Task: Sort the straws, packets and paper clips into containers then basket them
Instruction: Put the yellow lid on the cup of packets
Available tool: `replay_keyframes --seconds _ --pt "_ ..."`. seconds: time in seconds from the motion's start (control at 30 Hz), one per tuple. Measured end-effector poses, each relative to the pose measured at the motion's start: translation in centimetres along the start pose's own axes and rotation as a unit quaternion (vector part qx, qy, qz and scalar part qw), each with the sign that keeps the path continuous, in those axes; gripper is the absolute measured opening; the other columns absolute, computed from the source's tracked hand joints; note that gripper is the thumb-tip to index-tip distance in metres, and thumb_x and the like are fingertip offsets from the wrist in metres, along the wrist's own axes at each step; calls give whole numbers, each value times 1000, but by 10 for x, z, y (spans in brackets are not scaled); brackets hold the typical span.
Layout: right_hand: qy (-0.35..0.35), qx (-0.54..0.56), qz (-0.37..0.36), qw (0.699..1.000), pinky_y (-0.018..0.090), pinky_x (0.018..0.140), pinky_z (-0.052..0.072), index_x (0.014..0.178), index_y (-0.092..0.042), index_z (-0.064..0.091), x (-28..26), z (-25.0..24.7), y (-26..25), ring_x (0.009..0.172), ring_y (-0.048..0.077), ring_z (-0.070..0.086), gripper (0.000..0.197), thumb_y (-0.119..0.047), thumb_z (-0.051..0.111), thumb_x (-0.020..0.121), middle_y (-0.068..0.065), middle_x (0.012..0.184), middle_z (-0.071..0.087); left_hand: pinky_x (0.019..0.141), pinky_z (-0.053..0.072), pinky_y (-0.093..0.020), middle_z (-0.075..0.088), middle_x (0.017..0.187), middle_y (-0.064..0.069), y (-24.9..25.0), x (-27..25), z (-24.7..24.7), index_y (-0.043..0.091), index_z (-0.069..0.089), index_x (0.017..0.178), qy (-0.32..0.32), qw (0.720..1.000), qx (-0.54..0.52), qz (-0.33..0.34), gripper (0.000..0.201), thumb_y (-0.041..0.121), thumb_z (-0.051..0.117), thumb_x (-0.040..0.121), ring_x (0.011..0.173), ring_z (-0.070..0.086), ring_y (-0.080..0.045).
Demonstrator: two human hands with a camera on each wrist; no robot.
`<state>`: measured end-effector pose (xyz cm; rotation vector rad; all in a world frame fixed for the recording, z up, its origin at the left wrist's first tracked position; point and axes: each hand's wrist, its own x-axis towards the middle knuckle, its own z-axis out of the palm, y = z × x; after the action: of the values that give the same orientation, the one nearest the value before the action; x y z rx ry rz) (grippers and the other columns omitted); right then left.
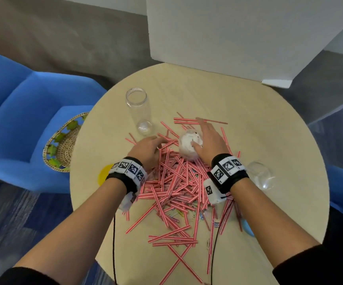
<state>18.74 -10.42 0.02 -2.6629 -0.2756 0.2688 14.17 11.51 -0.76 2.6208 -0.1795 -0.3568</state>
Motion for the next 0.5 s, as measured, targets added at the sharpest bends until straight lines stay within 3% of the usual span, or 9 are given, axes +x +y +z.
replay_keyframes --seconds 0.1,0.17,0.27,0.37,0.5 --pt "-8 10 -15 1000 42 109 39 153 -25 24 1 6 -3 134 30 45 71 -18 60 92 6 155 34 93 44 -41 64 113 -4 -39 -37 -5 24 67 117 11 997 41 -59 35 23 53 85 106 57 -26" --pt "-8 11 -9 1000 43 111 37 152 -22 28 2 9 -4 136 29 42 65 -17 57 94 6 154 34 96 41 -43 58 120 -6 -60 -57 -8 27 64 121 26 992 63 -109 50 42 54 74 113 53 -29" --pt "-6 16 1 1000 45 110 38 147 -19 37 0 11 -4 132 30 43 57 -18 56 94 8 149 40 101 43 -47 44 134 -7 -82 -81 -2 33 51 134 -11 979 81 -185 74 59 67 66 124 43 -29" --pt "-10 34 6 999 42 109 37 143 -18 44 -2 9 -4 129 29 45 52 -17 59 93 7 145 44 96 47 -47 42 128 -7 -93 -89 6 36 51 132 -30 976 84 -199 79 66 75 63 120 42 -29" --pt "-10 86 34 996 43 108 40 143 -19 45 -4 5 0 128 26 49 60 -22 69 88 6 144 49 100 44 -44 46 129 -12 -80 -81 -4 29 53 135 30 981 35 -189 78 61 76 68 120 44 -30"
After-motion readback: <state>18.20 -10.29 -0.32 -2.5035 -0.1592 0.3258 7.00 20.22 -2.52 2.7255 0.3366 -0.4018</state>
